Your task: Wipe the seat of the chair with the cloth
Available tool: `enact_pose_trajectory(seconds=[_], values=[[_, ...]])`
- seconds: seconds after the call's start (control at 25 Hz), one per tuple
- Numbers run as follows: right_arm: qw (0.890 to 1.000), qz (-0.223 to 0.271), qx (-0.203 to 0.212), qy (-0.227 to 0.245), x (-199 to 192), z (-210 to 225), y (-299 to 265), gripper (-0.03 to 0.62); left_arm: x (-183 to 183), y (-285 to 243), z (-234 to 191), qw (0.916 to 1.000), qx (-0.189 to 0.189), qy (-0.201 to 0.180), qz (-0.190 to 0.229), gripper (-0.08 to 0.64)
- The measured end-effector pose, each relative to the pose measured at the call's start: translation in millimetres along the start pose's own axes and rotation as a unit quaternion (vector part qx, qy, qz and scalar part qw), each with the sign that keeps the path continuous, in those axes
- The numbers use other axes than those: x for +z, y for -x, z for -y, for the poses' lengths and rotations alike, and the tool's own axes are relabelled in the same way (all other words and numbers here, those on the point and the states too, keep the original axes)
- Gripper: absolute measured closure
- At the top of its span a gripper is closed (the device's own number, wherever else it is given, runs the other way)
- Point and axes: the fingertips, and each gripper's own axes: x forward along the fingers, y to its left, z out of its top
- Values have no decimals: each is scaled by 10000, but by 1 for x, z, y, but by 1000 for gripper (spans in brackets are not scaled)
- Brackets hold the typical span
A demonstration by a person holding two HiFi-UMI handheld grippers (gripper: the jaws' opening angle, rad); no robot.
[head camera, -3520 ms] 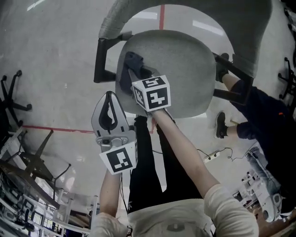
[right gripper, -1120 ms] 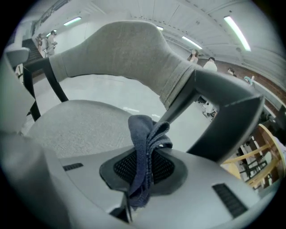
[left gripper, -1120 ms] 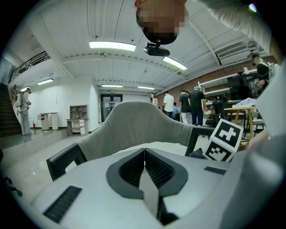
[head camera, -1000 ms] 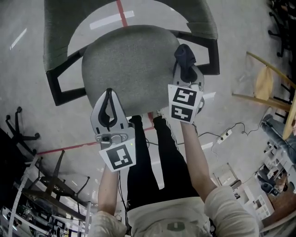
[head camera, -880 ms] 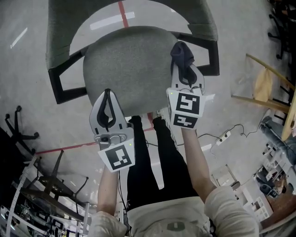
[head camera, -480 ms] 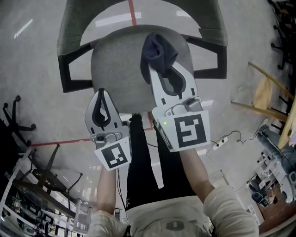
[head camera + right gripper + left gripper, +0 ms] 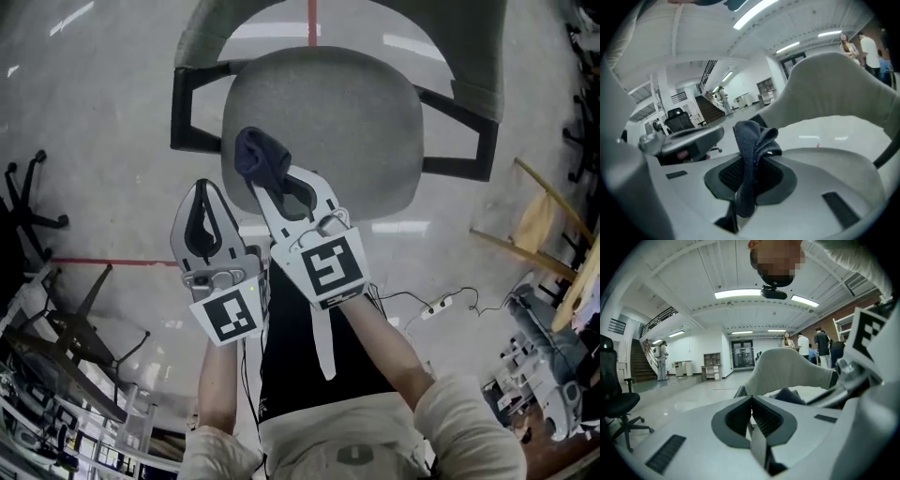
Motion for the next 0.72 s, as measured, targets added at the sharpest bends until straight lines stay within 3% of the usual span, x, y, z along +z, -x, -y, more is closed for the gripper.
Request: enact_pose_trajectory(seconds=[0.12, 0.24, 0.44, 0.72], values=[[9945, -482, 502, -782, -45, -25, -26, 535, -5, 8, -22, 9994, 347, 22, -73, 545], [9718, -1041, 936, -1899, -90, -42, -50, 535, -7, 16, -35, 9985, 537, 38, -134, 545], [9686, -1905, 637, -1463, -149, -43, -72, 535, -11, 28, -40, 9981, 568, 48, -214, 545], [9677, -2033, 207, -1478, -157, -19, -67, 535, -8, 27, -22, 9983, 491, 256, -171, 545]])
